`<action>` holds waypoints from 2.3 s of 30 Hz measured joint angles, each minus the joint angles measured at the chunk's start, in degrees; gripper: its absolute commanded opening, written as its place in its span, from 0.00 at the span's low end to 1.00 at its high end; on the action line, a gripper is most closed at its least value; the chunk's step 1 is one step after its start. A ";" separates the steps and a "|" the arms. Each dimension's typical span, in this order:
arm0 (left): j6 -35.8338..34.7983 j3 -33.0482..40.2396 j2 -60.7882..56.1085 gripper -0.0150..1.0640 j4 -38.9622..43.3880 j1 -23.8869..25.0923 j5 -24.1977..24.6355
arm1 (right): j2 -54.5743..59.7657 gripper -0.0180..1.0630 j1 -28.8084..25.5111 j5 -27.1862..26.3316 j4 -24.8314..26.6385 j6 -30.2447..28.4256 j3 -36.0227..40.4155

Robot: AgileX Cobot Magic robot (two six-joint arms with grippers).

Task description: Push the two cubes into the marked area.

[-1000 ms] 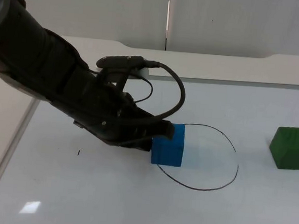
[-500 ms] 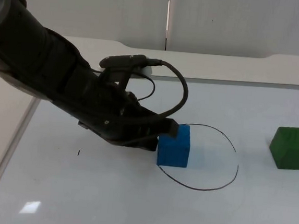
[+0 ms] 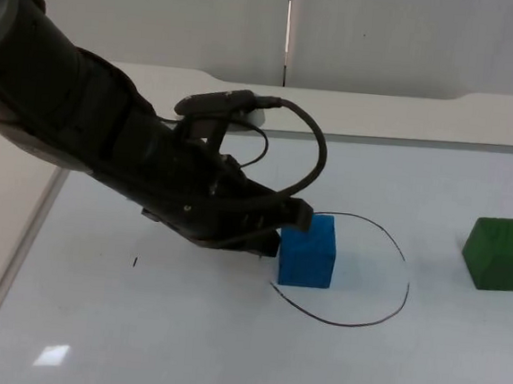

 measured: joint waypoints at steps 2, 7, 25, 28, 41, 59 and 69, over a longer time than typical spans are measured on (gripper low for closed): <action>0.00 0.00 0.00 0.01 -0.10 0.00 0.11 | 0.00 0.99 0.00 0.00 0.00 0.00 0.00; 0.00 0.00 0.00 0.01 -0.13 -0.23 0.33 | 0.00 0.99 0.00 0.00 0.00 0.00 0.00; 0.45 0.00 -1.34 0.01 1.53 -1.35 -4.56 | 0.00 0.99 0.00 0.00 0.00 0.00 0.00; 0.45 0.00 -3.61 0.01 2.51 -1.35 -6.19 | 0.00 0.99 0.00 0.00 0.00 0.00 0.00; -1.69 -0.10 -26.03 0.01 11.51 -1.35 -8.87 | 0.00 0.99 0.00 0.00 0.00 0.00 0.00; -37.10 -0.10 -45.89 0.01 45.47 15.08 13.02 | 0.00 0.99 0.00 0.00 0.00 0.00 0.00; -46.15 0.66 -57.73 0.01 59.53 20.21 21.49 | 0.00 0.99 0.00 0.00 0.00 0.00 0.00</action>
